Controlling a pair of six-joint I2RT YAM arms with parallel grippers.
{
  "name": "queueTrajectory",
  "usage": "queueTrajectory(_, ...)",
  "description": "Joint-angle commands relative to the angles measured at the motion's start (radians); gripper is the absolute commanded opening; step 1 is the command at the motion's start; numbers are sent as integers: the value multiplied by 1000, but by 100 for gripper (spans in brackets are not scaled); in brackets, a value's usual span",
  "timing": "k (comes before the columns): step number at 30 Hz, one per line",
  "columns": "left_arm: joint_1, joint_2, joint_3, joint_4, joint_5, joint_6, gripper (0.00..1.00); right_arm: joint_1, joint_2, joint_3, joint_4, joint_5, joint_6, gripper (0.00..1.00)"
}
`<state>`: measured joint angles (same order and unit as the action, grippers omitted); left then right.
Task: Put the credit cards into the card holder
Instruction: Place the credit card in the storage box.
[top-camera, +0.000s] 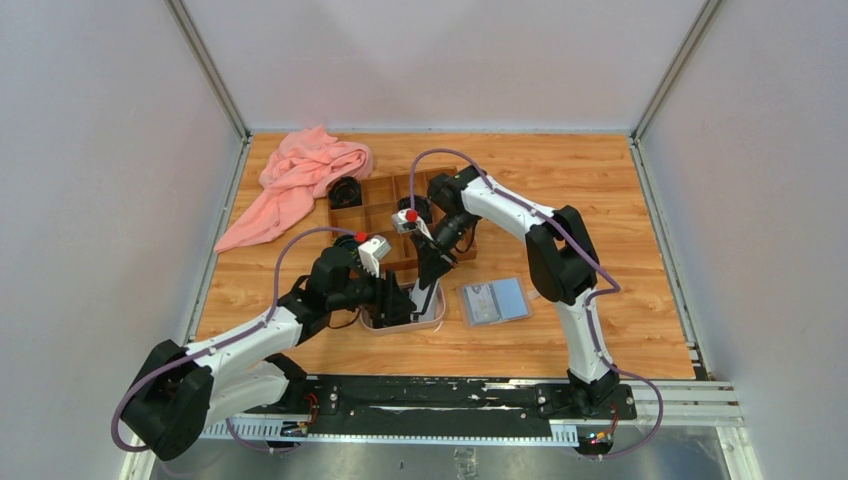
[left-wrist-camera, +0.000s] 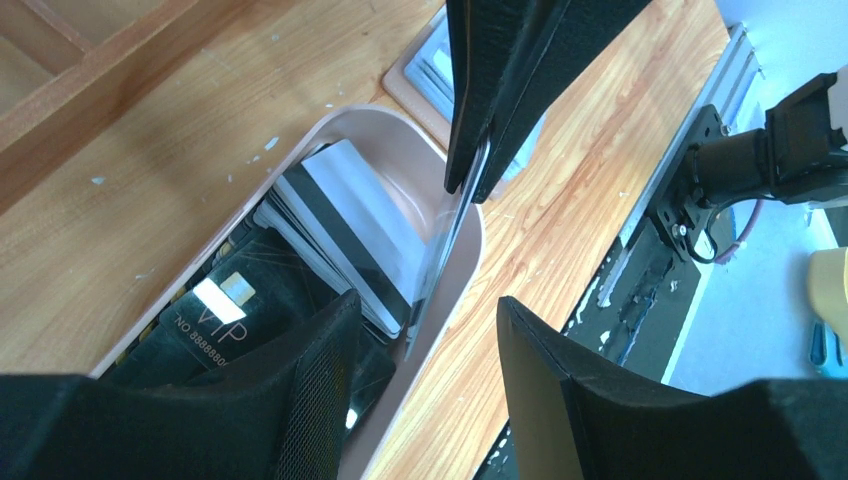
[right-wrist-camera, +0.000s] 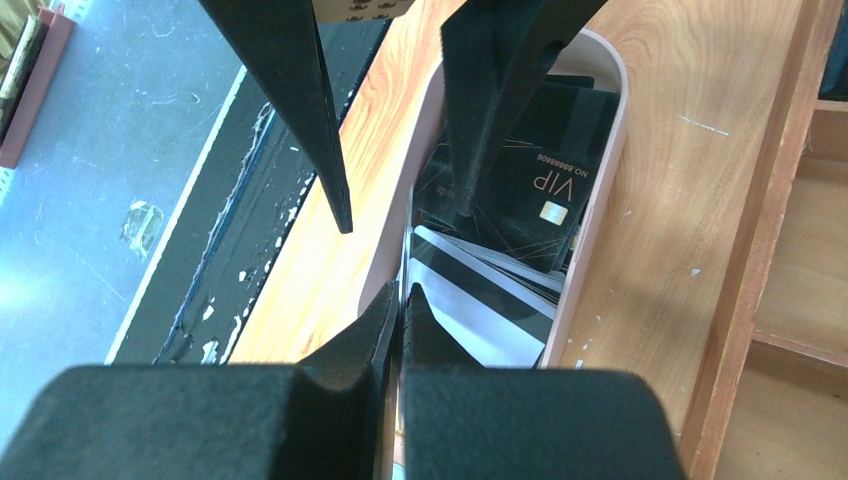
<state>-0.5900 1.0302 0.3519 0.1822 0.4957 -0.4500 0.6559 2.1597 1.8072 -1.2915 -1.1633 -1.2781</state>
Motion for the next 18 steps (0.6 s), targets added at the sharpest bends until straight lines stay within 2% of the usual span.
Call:
queueTrajectory(1,9,-14,13,-36,32,27,55,-11,14,45,-101,-43,-99,0)
queueTrajectory(7,10,-9,8,-46,43,24,49,-11,26,64,-146,-53,-142,0)
queueTrajectory(13,11,-14,-2,-51,40,28,36,-11,48,88,-197,-62,-187,0)
queueTrajectory(15,10,6,6,-51,52,33,30,-12,53,93,-200,-63,-187,0)
queueTrajectory(18,10,42,17,-52,70,41,12,-11,60,99,-199,-60,-187,0)
